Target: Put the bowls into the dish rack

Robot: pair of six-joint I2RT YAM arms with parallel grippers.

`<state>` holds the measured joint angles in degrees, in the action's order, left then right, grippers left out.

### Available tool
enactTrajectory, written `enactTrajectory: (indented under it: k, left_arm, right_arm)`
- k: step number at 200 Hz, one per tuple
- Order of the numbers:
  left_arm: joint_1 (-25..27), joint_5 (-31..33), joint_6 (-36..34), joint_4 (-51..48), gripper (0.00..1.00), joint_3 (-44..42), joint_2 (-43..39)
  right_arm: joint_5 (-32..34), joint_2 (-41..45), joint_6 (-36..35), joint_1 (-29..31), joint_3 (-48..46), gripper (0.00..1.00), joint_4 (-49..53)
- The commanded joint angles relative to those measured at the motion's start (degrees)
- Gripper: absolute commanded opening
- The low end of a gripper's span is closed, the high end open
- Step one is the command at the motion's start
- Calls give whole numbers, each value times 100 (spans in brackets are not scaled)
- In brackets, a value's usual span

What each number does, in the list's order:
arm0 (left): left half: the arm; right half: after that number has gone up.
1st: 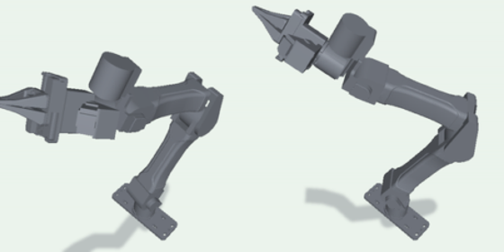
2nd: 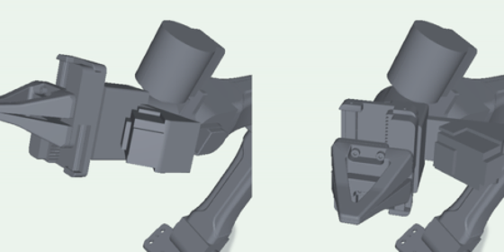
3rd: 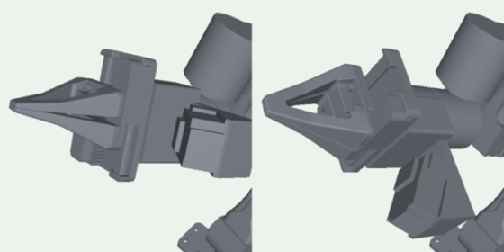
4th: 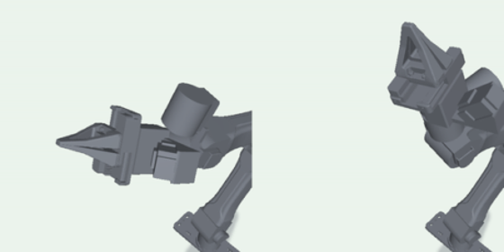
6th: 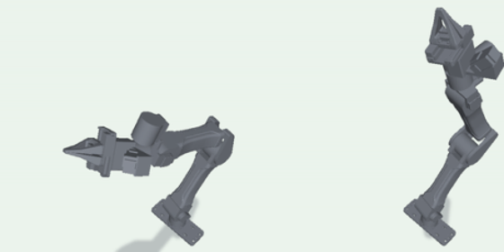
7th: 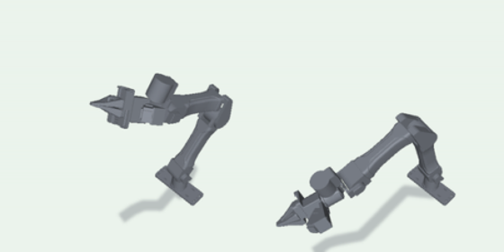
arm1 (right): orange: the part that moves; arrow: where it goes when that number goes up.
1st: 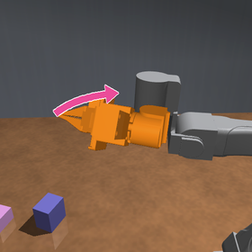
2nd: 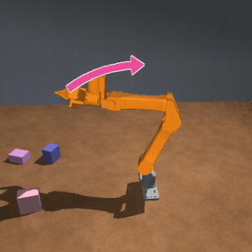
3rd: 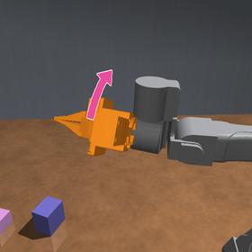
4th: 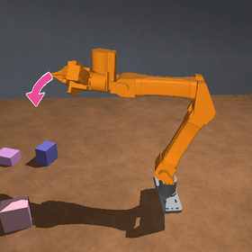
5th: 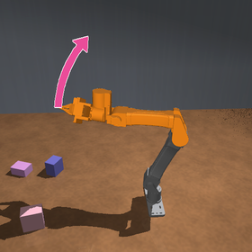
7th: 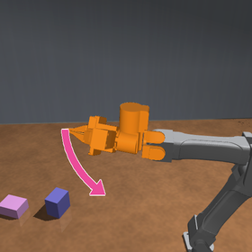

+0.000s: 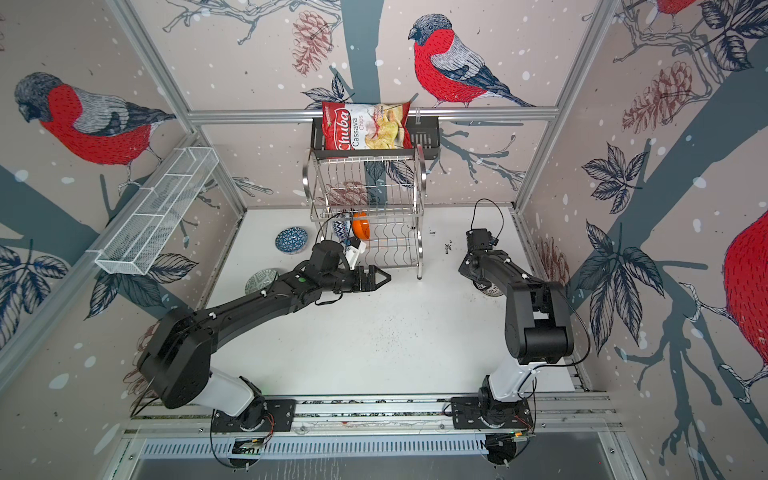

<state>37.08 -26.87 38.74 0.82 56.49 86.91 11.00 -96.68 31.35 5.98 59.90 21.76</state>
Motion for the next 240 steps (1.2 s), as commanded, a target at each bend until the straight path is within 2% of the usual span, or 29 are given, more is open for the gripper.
enactTrajectory:
  k: [1,60,74,112,179,240]
  left_arm:
    - [-40,-58,-134,-25,98,29,-41]
    - [-448,-147,-172,-60,98,-214,-442]
    - [-566,-164,-173,-100,98,-285,-544]
    - [-765,-183,-170,-84,98,-509,-810]
    - [-994,-145,-92,-45,98,-792,-1153]
    - [-1336,-300,-5,131,98,-1052,-1285]
  right_arm:
    - [-510,152,263,61,-78,11,91]
    - [-1144,740,629,406,-407,7,-168]
    - [-1169,872,726,566,-507,1,-266]
    - [-1201,1158,944,1120,-713,1,-572]
    - [-1604,1703,1311,1602,-1032,0,-1004]
    - [-1373,2579,1485,2377,-1776,0,-2139]
